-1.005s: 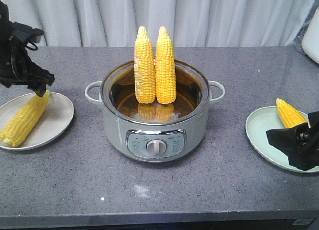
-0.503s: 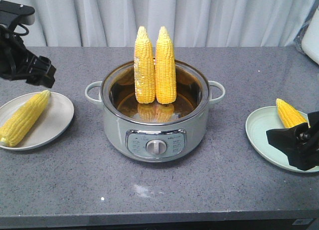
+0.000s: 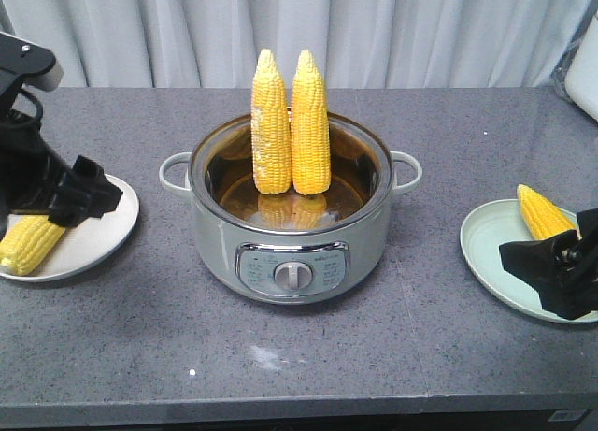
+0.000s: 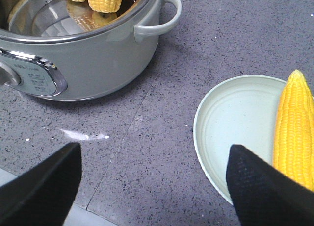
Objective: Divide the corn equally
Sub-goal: 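Raise the left gripper away from the corn on the white plate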
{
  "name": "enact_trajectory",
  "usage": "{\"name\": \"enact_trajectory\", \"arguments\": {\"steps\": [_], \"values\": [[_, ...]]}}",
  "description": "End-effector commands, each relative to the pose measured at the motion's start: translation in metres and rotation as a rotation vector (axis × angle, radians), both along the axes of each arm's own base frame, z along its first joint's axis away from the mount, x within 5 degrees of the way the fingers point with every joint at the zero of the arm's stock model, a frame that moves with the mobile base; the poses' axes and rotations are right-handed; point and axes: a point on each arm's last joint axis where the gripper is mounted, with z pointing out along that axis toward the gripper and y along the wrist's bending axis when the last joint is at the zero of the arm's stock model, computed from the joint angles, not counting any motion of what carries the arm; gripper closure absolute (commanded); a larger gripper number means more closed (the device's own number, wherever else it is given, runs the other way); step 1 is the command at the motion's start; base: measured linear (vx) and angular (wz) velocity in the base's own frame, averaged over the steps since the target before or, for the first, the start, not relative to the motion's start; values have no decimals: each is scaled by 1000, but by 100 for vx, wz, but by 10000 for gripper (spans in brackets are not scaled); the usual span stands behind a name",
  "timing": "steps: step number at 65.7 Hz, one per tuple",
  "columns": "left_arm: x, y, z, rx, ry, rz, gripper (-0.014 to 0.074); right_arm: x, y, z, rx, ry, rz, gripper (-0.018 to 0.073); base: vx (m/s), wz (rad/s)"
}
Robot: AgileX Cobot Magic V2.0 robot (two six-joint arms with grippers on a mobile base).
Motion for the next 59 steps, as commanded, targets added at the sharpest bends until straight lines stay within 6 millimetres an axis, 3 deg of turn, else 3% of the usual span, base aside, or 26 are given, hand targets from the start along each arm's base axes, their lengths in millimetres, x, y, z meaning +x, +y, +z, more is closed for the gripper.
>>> {"name": "enact_trajectory", "arguments": {"steps": [1, 21, 44, 59], "values": [[-21, -4, 21, -74, -146, -42, 59, 1, 0, 13, 26, -84, -10, -23, 0, 0], [-60, 2, 14, -152, -257, -71, 59, 0, 2, 13, 46, -77, -7, -23, 0, 0], [-62, 3, 12, -161, -289, -60, 59, 5, 3, 19, 87, -135, -17, -23, 0, 0], [-63, 3, 11, -160, -287, -61, 59, 31, 8, 23, 79, -119, -10, -23, 0, 0]]}}
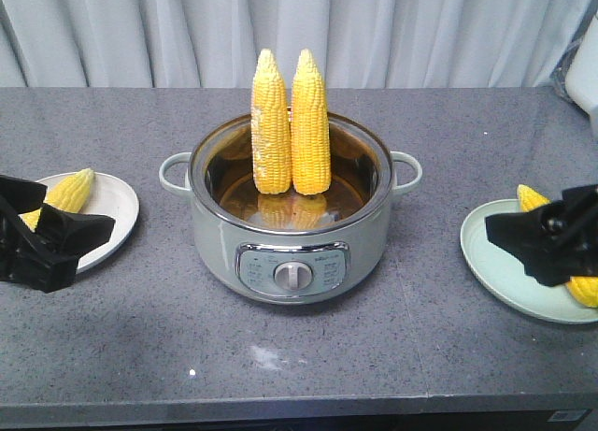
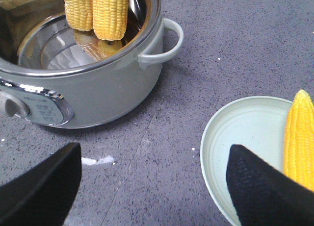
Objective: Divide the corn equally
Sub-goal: 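Raise the left gripper away from the corn on the white plate, then move the right gripper over the pot to a standing corn cob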
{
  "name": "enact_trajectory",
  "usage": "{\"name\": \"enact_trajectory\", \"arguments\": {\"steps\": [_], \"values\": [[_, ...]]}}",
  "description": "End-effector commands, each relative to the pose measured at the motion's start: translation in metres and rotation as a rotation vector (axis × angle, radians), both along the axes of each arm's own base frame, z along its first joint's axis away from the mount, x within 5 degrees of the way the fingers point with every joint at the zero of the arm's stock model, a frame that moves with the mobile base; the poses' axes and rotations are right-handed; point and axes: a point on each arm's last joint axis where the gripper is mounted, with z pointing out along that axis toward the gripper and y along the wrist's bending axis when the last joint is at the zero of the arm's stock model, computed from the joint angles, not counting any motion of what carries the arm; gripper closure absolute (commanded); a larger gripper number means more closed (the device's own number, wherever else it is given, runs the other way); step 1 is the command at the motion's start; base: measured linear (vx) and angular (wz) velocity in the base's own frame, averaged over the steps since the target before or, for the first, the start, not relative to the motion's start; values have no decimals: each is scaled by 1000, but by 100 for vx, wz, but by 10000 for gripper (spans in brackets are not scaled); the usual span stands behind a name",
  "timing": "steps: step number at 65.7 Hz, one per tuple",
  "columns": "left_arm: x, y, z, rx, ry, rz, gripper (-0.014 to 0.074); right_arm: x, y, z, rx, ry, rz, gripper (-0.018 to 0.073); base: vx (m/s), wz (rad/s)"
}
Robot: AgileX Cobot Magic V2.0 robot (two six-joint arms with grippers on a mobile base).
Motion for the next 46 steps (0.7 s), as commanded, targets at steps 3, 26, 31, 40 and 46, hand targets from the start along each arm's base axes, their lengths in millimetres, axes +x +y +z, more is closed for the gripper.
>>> {"name": "enact_trajectory", "arguments": {"steps": [3, 26, 31, 40, 46], "values": [[0, -1, 17, -52, -94, 10, 59, 22, 4, 20, 12, -82, 3, -23, 0, 0], [-1, -1, 15, -46, -76, 6, 59, 94, 25, 30, 28, -31, 89, -23, 0, 0], [-1, -1, 15, -46, -76, 6, 59, 109, 30, 31, 34, -16, 123, -23, 0, 0], [-1, -1, 15, -47, -76, 6, 59, 139, 40, 33, 51, -13, 176, -23, 0, 0], [-1, -1, 15, -47, -76, 6, 59, 158, 46, 33, 57, -16, 207, -23, 0, 0]]}}
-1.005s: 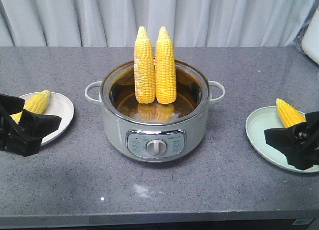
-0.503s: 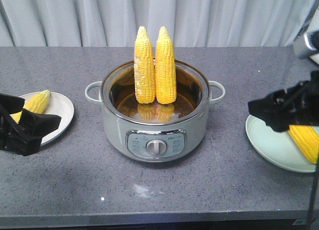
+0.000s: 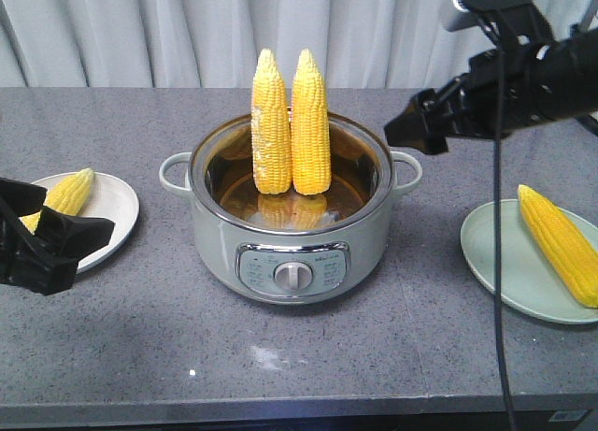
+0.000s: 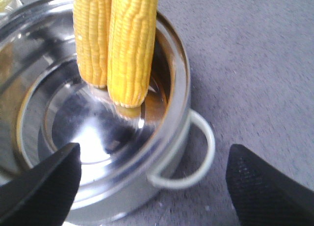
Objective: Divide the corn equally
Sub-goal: 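Move the right gripper over the pot to a standing corn cob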
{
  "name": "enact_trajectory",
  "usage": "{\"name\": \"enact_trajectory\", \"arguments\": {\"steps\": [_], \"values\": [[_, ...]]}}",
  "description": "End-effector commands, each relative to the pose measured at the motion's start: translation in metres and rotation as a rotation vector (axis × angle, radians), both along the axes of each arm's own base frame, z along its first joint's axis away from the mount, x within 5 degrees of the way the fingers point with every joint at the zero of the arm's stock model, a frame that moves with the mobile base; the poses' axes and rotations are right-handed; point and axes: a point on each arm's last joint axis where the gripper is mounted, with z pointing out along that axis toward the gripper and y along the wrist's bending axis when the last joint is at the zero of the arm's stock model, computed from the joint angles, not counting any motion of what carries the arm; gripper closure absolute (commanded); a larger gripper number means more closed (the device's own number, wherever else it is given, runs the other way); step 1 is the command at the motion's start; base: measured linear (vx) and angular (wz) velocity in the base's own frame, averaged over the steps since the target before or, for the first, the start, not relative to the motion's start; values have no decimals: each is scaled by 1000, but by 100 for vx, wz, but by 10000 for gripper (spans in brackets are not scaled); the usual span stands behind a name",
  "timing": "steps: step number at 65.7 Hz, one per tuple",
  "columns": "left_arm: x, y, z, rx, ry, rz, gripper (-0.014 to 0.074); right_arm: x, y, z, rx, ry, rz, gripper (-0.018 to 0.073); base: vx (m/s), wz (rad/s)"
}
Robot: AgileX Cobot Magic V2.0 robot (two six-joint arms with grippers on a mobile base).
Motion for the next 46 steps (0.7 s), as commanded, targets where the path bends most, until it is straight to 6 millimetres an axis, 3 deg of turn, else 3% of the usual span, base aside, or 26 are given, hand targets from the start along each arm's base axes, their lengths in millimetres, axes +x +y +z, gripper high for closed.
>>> {"name": "enact_trajectory", "arguments": {"steps": [1, 17, 46], "values": [[-1, -1, 16, -50, -86, 9, 59, 12, 6, 22, 41, -99, 29, -23, 0, 0], [-1, -1, 16, -50, -86, 9, 59, 53, 23, 14, 89, -107, 138, -23, 0, 0], [-1, -1, 16, -50, -86, 9, 59, 109, 44, -1, 193, -91, 237, -23, 0, 0]]}}
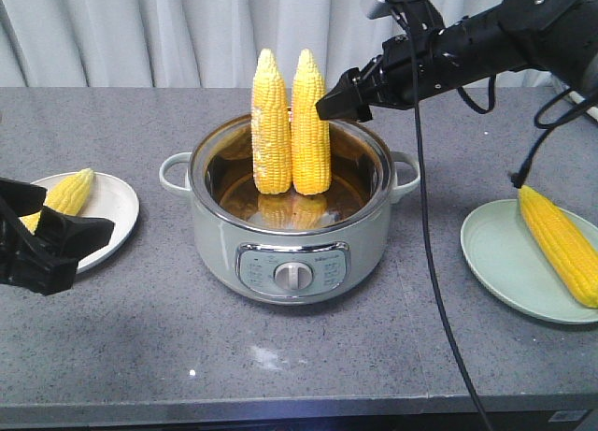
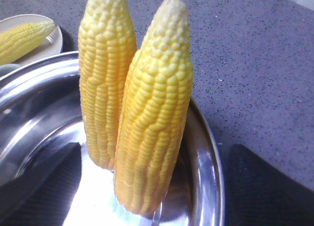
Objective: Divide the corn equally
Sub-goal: 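Move the right gripper over the pot to a standing corn cob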
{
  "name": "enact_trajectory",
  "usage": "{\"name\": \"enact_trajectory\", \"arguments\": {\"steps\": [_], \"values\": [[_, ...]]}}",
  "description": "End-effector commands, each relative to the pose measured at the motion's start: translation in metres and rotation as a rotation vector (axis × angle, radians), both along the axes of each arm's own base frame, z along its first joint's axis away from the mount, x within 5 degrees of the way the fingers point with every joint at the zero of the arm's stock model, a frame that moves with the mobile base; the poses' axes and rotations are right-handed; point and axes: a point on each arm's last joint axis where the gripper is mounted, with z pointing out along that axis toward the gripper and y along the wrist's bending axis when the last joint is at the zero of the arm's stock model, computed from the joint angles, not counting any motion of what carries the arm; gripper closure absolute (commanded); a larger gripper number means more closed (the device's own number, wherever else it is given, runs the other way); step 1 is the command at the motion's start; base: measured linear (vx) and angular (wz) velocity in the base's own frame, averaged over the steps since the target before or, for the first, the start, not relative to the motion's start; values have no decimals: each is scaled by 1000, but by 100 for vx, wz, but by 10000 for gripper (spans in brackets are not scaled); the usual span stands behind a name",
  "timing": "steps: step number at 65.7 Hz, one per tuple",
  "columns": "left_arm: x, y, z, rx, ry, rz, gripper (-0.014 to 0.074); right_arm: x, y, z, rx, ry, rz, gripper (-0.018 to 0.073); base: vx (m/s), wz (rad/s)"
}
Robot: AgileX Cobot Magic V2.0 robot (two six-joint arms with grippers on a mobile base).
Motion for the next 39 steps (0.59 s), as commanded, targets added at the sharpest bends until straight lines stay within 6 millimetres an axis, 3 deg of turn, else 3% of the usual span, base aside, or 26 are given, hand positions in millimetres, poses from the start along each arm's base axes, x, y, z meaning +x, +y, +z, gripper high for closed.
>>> {"name": "enact_trajectory", "arguments": {"steps": [1, 25, 39], "values": [[-1, -1, 16, -50, -86, 9, 59, 0, 4, 33, 88, -97, -2, -23, 0, 0], [-1, -1, 16, -50, -86, 9, 59, 20, 19, 19, 178, -89, 107, -17, 0, 0], [-1, -1, 16, -50, -86, 9, 59, 18, 20, 18, 174, -101, 149, 77, 0, 0]]}}
